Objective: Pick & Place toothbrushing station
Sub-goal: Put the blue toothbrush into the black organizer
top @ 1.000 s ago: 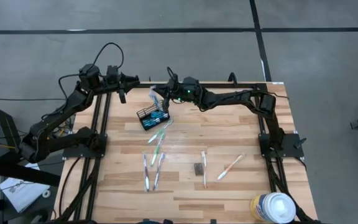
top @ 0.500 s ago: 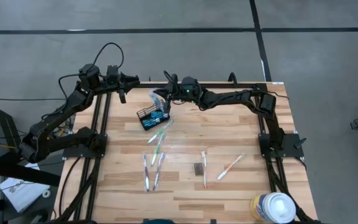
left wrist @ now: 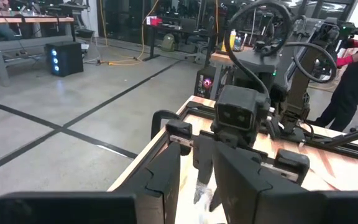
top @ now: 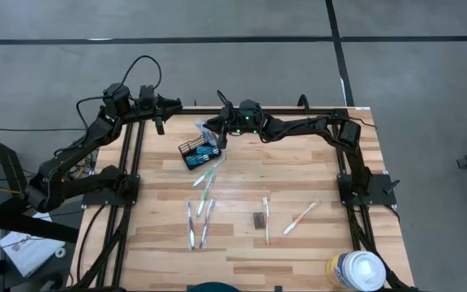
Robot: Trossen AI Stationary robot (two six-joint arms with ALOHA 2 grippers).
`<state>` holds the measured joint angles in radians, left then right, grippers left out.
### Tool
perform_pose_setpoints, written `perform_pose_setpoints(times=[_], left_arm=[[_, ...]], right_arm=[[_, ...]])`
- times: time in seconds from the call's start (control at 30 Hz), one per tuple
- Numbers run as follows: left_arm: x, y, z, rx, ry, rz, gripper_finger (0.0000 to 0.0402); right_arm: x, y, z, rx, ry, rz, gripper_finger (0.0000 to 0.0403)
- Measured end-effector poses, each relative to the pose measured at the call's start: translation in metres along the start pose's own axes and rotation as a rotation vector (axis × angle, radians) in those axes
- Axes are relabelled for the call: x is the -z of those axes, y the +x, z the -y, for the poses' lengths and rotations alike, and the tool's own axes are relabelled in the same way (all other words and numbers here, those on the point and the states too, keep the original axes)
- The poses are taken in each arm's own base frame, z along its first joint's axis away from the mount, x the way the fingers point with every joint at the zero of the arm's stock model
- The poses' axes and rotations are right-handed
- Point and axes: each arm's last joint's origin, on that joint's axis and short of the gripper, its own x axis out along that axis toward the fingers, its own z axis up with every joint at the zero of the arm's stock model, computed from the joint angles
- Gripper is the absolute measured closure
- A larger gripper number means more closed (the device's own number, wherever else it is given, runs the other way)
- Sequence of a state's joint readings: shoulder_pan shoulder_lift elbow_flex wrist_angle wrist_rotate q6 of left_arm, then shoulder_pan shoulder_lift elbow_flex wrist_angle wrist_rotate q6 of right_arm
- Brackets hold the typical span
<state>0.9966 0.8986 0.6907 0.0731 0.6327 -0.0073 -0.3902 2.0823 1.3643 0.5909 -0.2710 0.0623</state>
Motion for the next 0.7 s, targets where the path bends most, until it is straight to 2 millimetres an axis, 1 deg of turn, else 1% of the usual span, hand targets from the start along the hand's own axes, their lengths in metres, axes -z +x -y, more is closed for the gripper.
perform_pose_setpoints(times=[0.23, 0.3, 0.37, 0.47, 0.7], left_arm=[[0.0, 0.0, 0.0, 0.0, -0.001, -0.001, 0.0311], [0.0, 0.0, 0.0, 0.0, 0.0, -0.001, 0.0311], [0.0, 0.0, 0.0, 0.0, -0.001, -0.002, 0.0311], [0.0, 0.0, 0.0, 0.0, -0.001, -0.002, 0.0312], [0.0, 0.0, 0.0, 0.0, -0.005, -0.003, 0.0311]], right_arm=[[-0.001, -0.001, 0.003, -0.01, 0.018, 0.001, 0.0209], [-0.005, 0.0, 0.002, -0.012, 0.023, 0.01, 0.018], [-0.017, 0.0, 0.002, -0.014, 0.018, 0.038, 0.0158], [-0.04, -0.004, 0.003, -0.009, -0.014, 0.082, 0.0143], [-0.083, -0.021, 0.011, 0.025, -0.037, 0.074, 0.0145]])
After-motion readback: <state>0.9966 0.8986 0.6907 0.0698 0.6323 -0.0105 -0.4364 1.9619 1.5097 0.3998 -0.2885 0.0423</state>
